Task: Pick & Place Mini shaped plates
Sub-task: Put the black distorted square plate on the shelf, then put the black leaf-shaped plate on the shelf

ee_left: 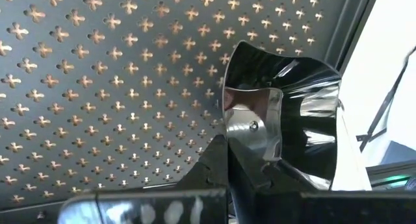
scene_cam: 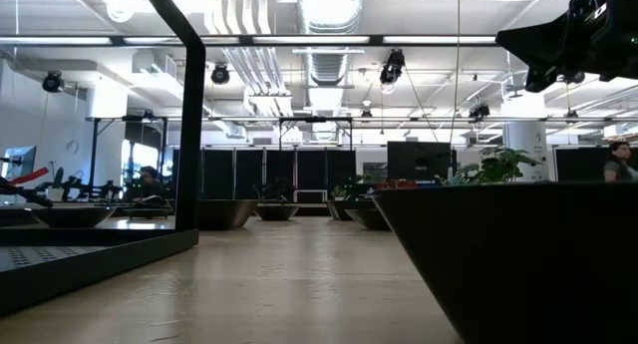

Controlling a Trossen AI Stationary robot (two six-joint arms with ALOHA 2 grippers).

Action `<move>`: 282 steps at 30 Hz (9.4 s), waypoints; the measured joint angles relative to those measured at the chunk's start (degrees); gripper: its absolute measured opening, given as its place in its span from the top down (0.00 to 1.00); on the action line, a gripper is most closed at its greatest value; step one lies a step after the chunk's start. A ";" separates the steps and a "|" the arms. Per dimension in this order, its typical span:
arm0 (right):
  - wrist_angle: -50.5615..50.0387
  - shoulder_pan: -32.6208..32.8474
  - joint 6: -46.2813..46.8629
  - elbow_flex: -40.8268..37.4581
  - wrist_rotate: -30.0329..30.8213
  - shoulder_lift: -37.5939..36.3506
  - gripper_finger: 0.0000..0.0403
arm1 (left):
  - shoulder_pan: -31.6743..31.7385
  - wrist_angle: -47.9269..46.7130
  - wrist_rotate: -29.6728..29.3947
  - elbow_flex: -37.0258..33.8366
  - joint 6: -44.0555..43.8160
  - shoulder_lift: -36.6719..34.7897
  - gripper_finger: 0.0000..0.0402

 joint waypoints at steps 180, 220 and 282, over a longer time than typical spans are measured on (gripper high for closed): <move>-25.80 -0.01 19.07 34.29 7.81 30.26 0.98 | 38.51 -15.59 -42.62 -13.03 -30.60 -19.80 0.94; -25.82 -0.01 19.09 34.29 7.79 30.26 0.98 | 38.77 -12.61 -41.50 -13.09 -29.74 -6.92 0.80; -25.82 0.00 19.07 34.29 7.33 30.26 0.98 | 19.84 -22.34 -34.52 8.02 -9.85 -6.01 1.00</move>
